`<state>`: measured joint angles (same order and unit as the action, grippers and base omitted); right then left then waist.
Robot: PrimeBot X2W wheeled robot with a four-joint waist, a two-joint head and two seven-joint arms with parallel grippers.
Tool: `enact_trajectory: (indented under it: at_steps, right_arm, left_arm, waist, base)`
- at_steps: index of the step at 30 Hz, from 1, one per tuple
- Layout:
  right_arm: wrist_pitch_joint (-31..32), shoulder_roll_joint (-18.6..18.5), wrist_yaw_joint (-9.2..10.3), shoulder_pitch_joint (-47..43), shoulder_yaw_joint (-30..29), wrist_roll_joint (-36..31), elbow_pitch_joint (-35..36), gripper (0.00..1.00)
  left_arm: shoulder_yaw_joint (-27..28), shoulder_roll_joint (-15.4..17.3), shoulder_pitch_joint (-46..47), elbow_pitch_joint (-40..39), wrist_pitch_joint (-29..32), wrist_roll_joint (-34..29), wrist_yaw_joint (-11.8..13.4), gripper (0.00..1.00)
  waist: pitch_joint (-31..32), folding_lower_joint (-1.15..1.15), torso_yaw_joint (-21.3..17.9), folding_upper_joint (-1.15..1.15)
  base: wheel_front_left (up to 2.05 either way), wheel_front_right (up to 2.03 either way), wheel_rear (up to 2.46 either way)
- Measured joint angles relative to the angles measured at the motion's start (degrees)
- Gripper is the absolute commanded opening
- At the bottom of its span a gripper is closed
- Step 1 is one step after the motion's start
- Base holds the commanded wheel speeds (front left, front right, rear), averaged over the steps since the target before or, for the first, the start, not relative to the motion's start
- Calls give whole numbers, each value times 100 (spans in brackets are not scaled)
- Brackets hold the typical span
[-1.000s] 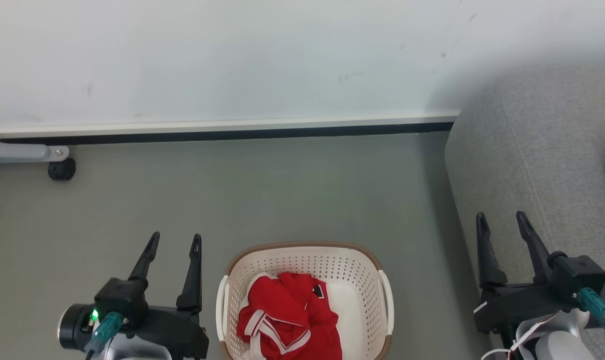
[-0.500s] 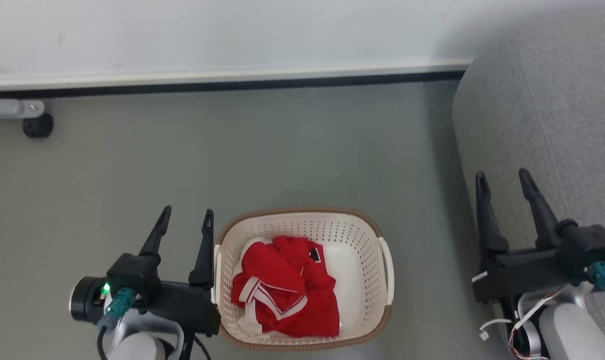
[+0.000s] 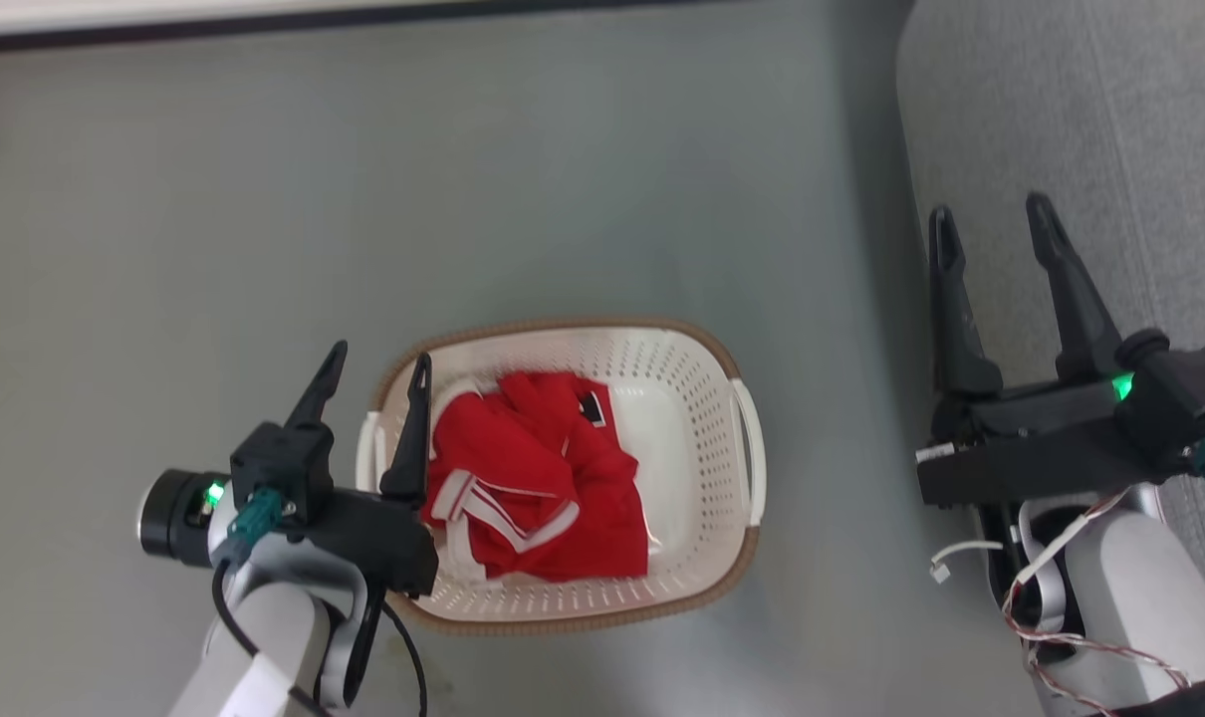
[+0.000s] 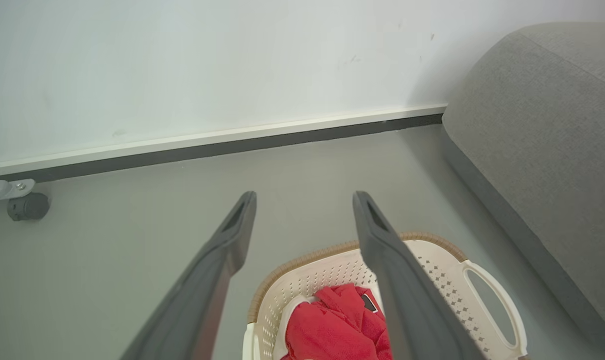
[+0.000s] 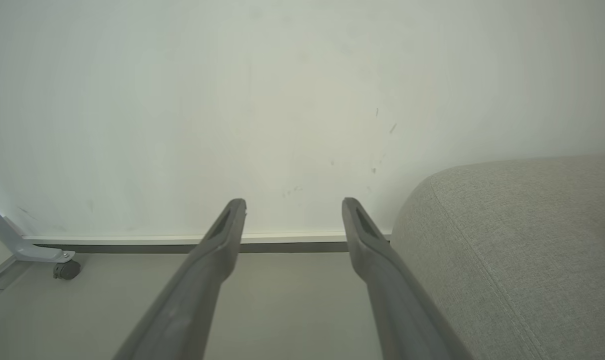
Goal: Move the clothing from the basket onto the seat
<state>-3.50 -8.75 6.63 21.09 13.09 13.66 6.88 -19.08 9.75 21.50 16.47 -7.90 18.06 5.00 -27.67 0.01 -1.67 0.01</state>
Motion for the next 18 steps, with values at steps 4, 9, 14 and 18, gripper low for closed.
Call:
enact_trajectory:
  at_steps: [4, 9, 14, 18]
  right_arm:
    - [42, 31, 0, 219, 9, -9, 88, 100]
    - [47, 75, 0, 513, 29, -14, 188, 100]
    - [45, 198, 0, 801, 132, -18, 300, 100]
    - [32, 278, 0, 939, 220, -18, 347, 100]
  left_arm:
    - [-23, 4, 312, 256, 32, -30, -48, 100]
    - [-93, 13, 661, 525, 111, -122, -98, 100]
    - [-278, 156, 1048, 889, 267, -414, -176, 100]
    - [-404, 328, 1356, 1169, 366, -586, -257, 100]
  waist:
    - [-329, 0, -129, 0]
    - [-667, 0, -262, 0]
    - [-1089, 0, -445, 0]
    - [-1417, 0, -613, 0]
  base:
    - [0, 0, 0]
    - [0, 0, 0]
    - [0, 0, 0]
    - [0, 0, 0]
